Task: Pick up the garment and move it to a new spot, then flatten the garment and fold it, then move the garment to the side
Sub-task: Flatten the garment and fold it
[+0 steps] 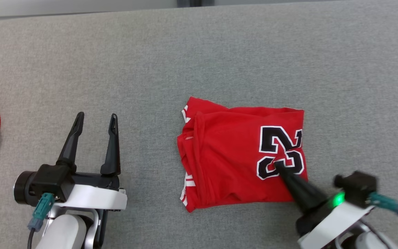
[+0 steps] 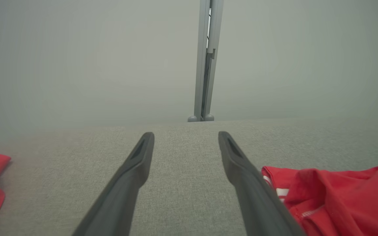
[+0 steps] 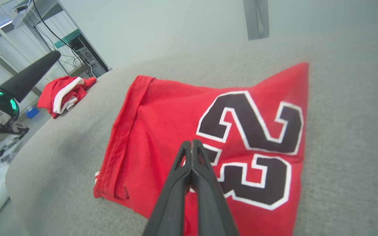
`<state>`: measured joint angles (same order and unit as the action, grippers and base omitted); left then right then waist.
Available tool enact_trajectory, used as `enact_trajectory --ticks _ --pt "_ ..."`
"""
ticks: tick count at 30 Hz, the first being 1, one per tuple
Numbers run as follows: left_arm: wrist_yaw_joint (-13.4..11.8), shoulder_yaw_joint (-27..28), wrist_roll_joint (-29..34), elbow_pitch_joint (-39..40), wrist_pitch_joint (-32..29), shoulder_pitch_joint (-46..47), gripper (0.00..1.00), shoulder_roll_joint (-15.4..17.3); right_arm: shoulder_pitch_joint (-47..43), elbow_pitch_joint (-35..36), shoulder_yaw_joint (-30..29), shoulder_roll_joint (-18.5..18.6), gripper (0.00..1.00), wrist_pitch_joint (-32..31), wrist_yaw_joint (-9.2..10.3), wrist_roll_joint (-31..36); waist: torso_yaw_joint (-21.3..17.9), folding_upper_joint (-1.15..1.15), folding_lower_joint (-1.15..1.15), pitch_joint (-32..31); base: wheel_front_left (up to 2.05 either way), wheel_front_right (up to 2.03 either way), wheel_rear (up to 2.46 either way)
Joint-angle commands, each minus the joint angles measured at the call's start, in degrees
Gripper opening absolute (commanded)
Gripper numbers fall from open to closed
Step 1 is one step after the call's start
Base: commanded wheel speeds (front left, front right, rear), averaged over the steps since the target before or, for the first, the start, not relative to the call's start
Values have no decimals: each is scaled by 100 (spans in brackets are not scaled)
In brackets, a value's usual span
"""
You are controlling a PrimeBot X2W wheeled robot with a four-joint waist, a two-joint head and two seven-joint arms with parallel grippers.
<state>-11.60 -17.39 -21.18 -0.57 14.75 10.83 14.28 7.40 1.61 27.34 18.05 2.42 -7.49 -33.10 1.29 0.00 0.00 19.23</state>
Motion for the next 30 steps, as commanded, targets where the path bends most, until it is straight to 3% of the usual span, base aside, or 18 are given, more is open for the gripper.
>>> enact_trajectory --ticks 1,7,15,16,17,18,19,30 --pt "1 38 22 18 36 -14 100 58 -58 70 -117 -1 0 45 -1 51 -53 0 0 -58 0 0 0" --pt "-42 47 37 100 -33 -97 100 142 -74 493 -1170 -310 0 167 -2 360 -187 0 0 -278 0 0 0" --pt "-125 77 58 279 -187 -228 100 284 61 346 -2519 -835 0 379 -2 954 -330 0 0 -561 0 0 0" --pt "-148 77 61 310 -201 -240 100 299 78 301 -2632 -888 13 391 -2 1040 -343 0 0 -593 0 0 0" --pt "-156 75 60 334 -226 -246 100 315 90 236 -2736 -937 45 386 -2 1116 -353 0 0 -628 0 0 0" --pt "-173 76 69 366 -240 -269 100 336 98 189 -2820 -988 91 395 -2 1182 -361 0 0 -663 0 0 0" --pt "-188 77 74 388 -253 -306 100 354 94 143 -2874 -1015 100 391 -2 1250 -368 0 0 -704 0 0 0" --pt "-306 60 44 502 -398 -574 100 434 -53 -152 -2939 -1145 100 295 -2 1530 -366 0 0 -892 0 0 0"
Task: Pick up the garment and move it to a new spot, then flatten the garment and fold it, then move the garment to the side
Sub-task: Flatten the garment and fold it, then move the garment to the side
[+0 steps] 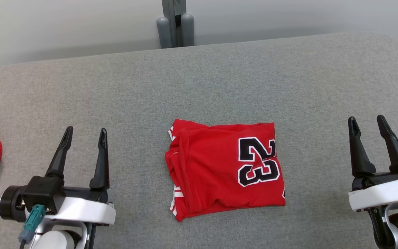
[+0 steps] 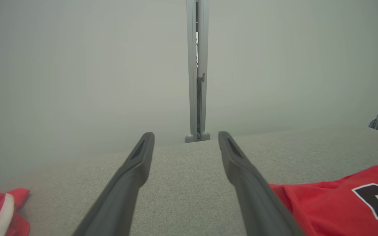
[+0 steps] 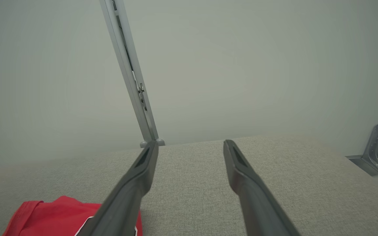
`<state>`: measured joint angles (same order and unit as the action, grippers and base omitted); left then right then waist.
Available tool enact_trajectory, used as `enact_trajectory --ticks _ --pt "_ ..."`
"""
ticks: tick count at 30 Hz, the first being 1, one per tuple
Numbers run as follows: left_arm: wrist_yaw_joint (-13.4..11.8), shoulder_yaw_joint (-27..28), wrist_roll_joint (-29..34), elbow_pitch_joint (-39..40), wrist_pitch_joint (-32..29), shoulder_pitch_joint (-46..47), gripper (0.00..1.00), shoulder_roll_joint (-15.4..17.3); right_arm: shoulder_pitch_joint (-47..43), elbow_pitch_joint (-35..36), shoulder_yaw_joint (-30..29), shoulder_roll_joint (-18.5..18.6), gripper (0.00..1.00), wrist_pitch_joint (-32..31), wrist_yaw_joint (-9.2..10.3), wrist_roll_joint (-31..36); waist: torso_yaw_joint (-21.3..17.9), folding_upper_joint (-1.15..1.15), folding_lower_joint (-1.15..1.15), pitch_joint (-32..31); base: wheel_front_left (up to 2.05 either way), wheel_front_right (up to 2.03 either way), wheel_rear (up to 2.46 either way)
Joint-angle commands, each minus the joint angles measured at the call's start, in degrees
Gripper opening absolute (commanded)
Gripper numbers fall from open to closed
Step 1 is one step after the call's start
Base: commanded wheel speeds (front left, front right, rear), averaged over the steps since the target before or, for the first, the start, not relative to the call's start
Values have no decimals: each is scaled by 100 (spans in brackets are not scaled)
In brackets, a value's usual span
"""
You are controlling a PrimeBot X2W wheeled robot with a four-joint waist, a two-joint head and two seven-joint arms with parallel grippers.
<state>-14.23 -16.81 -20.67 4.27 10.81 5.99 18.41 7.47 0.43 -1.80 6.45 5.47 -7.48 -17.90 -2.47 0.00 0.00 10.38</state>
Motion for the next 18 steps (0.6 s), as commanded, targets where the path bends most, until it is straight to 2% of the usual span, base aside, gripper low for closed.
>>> enact_trajectory --ticks 1,11,18 --pt "-53 -2 -10 20 -12 -94 100 22 -62 -38 -30 16 100 -16 -3 16 15 0 0 -10 0 0 0" --pt "-84 -53 0 31 -52 -22 100 10 26 -60 -1 75 100 -67 -3 -14 81 0 0 2 0 0 0" --pt "-69 -125 18 58 -12 62 100 -20 117 -230 130 240 100 -264 -3 -18 283 0 0 103 0 0 0"
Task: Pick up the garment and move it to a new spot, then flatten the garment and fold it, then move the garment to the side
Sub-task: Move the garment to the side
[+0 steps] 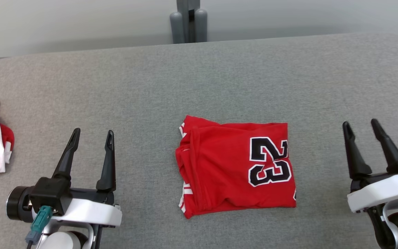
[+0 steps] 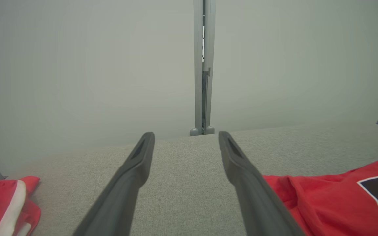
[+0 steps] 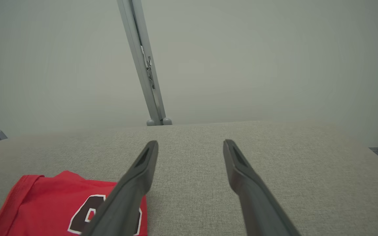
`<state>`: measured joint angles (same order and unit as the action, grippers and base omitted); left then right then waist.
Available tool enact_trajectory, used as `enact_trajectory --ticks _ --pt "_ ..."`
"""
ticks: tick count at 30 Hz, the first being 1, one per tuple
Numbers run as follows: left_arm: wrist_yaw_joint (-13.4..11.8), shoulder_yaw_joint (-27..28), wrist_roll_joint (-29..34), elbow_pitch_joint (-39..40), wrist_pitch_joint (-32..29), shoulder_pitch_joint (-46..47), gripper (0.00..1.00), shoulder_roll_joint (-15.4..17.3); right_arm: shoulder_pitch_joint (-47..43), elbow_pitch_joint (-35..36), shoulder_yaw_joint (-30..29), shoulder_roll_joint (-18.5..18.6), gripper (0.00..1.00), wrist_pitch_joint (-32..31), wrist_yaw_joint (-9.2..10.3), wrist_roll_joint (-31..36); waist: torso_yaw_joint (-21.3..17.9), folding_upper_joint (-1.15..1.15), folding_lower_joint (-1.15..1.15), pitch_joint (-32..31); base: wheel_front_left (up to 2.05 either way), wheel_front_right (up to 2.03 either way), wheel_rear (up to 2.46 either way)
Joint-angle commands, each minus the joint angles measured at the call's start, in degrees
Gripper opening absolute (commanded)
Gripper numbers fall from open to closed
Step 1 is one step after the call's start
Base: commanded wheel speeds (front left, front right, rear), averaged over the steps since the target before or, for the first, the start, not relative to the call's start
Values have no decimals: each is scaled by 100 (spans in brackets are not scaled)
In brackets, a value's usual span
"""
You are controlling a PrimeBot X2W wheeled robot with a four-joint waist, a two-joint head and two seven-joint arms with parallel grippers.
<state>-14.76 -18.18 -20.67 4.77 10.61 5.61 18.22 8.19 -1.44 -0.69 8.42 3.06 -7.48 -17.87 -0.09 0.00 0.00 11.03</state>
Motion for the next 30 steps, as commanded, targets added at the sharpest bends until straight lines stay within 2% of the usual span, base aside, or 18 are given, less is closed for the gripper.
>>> enact_trajectory --ticks 1,5,6,7,14,15,16,17,18,24,30 --pt "-16 0 21 11 19 116 100 -9 49 -85 62 75 100 -67 -3 -13 85 0 0 67 0 0 0" --pt "-14 -44 13 1 70 152 100 -60 68 -395 330 192 100 -255 -3 -59 243 0 0 202 0 0 0" --pt "44 -122 -7 -107 162 313 100 -189 223 -977 820 373 100 -300 -2 -158 464 0 0 504 0 0 0" --pt "56 -128 -26 -172 208 341 100 -213 290 -1178 1018 422 100 -332 -2 -210 502 0 0 581 0 0 0" --pt "123 -138 -44 -363 327 480 100 -348 505 -1688 1709 577 100 -412 -3 -553 540 0 0 715 0 0 0" --pt "134 -141 -43 -394 342 484 100 -359 517 -1734 1776 595 95 -432 -3 -611 533 0 0 723 0 0 0" --pt "147 -138 -43 -419 348 503 100 -366 546 -1764 1826 615 39 -420 -3 -675 521 0 0 731 0 0 0" --pt "150 -132 -43 -433 363 530 100 -363 580 -1788 1895 646 17 -438 -3 -736 506 0 0 742 0 0 0" --pt "168 -127 -40 -449 371 554 100 -356 607 -1803 1923 670 0 -448 -3 -801 489 0 0 746 0 0 0" --pt "211 -108 -2 -502 403 566 100 -335 752 -1762 1956 838 0 -291 0 -957 302 0 0 723 0 0 0" --pt "234 -98 51 -394 401 581 100 -237 734 -1517 1921 985 0 -163 -2 -771 -138 0 0 760 0 0 0"
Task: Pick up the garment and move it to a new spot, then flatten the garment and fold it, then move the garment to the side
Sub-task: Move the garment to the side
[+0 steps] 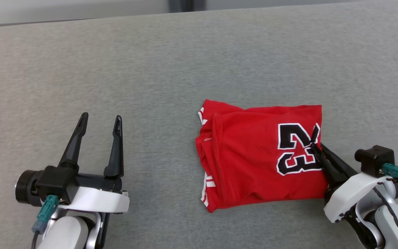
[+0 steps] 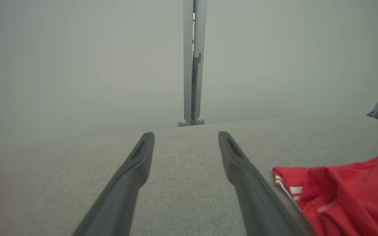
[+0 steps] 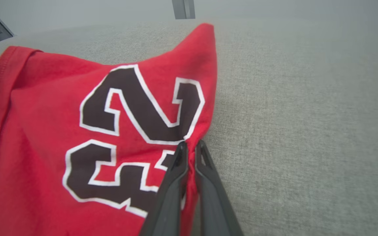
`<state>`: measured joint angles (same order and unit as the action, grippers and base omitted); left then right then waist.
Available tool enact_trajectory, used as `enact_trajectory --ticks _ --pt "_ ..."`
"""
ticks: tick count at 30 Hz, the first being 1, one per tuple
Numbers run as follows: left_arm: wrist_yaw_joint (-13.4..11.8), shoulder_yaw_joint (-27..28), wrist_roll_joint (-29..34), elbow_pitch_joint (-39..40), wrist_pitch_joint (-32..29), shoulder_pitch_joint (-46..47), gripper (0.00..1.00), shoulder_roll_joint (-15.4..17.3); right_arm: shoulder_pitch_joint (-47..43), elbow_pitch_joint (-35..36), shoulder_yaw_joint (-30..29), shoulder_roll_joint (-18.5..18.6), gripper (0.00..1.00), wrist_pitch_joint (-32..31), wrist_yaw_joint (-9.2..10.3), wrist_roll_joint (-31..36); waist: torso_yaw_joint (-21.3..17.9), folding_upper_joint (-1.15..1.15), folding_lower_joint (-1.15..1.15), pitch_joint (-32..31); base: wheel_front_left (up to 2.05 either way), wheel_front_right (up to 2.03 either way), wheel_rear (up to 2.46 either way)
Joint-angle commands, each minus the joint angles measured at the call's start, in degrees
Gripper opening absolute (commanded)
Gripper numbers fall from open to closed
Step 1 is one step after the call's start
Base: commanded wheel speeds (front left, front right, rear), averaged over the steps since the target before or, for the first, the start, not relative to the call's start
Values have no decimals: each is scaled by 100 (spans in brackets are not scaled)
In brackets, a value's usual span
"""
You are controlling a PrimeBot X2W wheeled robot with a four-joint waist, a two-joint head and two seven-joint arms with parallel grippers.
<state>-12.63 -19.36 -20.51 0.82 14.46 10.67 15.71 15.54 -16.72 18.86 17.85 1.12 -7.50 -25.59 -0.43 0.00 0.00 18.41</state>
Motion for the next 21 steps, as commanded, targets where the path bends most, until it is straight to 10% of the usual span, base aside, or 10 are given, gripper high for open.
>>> enact_trajectory --ticks 1,21 --pt "12 38 41 32 -3 72 100 58 -4 54 -11 41 0 27 1 36 -218 0 0 42 0 0 0" --pt "176 -212 483 993 -892 742 100 679 1739 -1137 -626 714 0 804 1 430 -1747 0 0 888 0 0 0"
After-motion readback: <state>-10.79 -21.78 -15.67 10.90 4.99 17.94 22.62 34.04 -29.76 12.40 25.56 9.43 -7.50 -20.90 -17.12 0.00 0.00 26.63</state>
